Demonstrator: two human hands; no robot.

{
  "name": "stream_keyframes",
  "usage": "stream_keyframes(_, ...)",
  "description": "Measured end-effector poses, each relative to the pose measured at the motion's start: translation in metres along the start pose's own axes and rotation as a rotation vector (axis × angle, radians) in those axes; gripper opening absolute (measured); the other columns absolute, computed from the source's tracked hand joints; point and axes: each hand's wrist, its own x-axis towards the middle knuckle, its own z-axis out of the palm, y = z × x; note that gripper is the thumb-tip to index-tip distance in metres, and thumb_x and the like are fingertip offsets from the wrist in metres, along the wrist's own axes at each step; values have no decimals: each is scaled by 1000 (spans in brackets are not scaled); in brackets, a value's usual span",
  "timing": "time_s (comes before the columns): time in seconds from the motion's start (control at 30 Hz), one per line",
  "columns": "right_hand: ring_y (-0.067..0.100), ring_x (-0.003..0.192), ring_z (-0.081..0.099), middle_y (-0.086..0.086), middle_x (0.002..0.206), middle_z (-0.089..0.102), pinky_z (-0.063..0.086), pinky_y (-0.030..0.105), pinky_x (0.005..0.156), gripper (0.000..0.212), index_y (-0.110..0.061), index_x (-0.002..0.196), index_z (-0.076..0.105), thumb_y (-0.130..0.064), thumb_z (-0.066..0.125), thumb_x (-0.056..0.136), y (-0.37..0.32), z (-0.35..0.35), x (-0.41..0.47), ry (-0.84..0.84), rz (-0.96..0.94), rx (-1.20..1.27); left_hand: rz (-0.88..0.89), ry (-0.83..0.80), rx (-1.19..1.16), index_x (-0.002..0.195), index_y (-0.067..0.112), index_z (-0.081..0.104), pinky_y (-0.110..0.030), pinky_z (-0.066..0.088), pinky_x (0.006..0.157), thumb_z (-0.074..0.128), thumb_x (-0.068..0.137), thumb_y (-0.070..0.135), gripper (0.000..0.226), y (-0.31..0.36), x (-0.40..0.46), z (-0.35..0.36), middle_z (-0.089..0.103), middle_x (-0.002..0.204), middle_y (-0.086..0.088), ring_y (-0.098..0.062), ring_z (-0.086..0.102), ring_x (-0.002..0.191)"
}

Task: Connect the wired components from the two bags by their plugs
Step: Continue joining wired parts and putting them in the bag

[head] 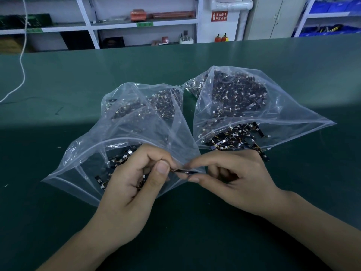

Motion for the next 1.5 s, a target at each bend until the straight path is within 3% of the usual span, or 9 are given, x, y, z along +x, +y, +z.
stream_keyframes(0.1, 8, 52, 38, -6, 57, 43, 30, 8, 59, 10, -15, 105, 80, -20, 79, 96, -3, 1, 1, 20, -15, 1, -22, 11, 2, 109, 32, 65, -35, 56, 82, 49, 111, 35, 17, -2, -2, -1, 73, 102, -1, -23, 70, 93)
stream_keyframes(0.23, 6, 49, 36, -7, 56, 44, 29, 9, 57, 8, -9, 97, 80, -16, 78, 96, -3, 1, -1, 39, -21, -33, 17, 1, 47, 114, 34, 65, -28, 56, 87, 48, 113, 36, 17, 0, -1, 1, 74, 108, 9, -19, 73, 102)
stream_keyframes(0.33, 0, 51, 33, -8, 57, 44, 28, 7, 58, 9, -8, 95, 80, -17, 77, 96, -2, 0, -2, 33, -13, -59, 59, 23, 95, 118, 33, 66, -26, 54, 80, 47, 114, 39, 21, 2, -1, -2, 75, 110, 10, -18, 73, 95)
stream_keyframes(0.4, -5, 53, 31, -10, 57, 43, 27, 5, 60, 10, -8, 94, 80, -17, 76, 97, -1, -1, -2, 20, -13, -82, 91, 14, 140, 116, 29, 69, -26, 53, 79, 54, 111, 42, 20, 4, 1, -5, 74, 108, 9, -18, 72, 92)
stream_keyframes(0.53, -10, 54, 34, -15, 60, 39, 28, 4, 62, 10, -9, 94, 81, -18, 77, 97, -1, -1, -2, 23, -29, -108, 201, 34, 300, 104, 26, 73, -31, 54, 78, 73, 98, 25, 6, 3, 4, -1, 71, 101, 16, -13, 70, 93)
stream_keyframes(0.93, 8, 50, 40, -6, 59, 46, 31, 9, 57, 7, -12, 99, 81, -18, 78, 95, -6, 0, -1, 68, 17, -27, 205, 90, 347, 105, 29, 72, -25, 51, 85, 73, 97, 27, 8, 1, 5, -2, 71, 102, 20, -9, 70, 97)
stream_keyframes(1.5, 9, 50, 40, -4, 59, 45, 32, 12, 54, 7, -13, 99, 79, -18, 78, 95, -7, -1, -1, 87, 35, 11, 203, 110, 379, 100, 21, 76, -27, 51, 84, 75, 96, 25, 6, 1, 4, -3, 73, 98, 14, -11, 69, 94)
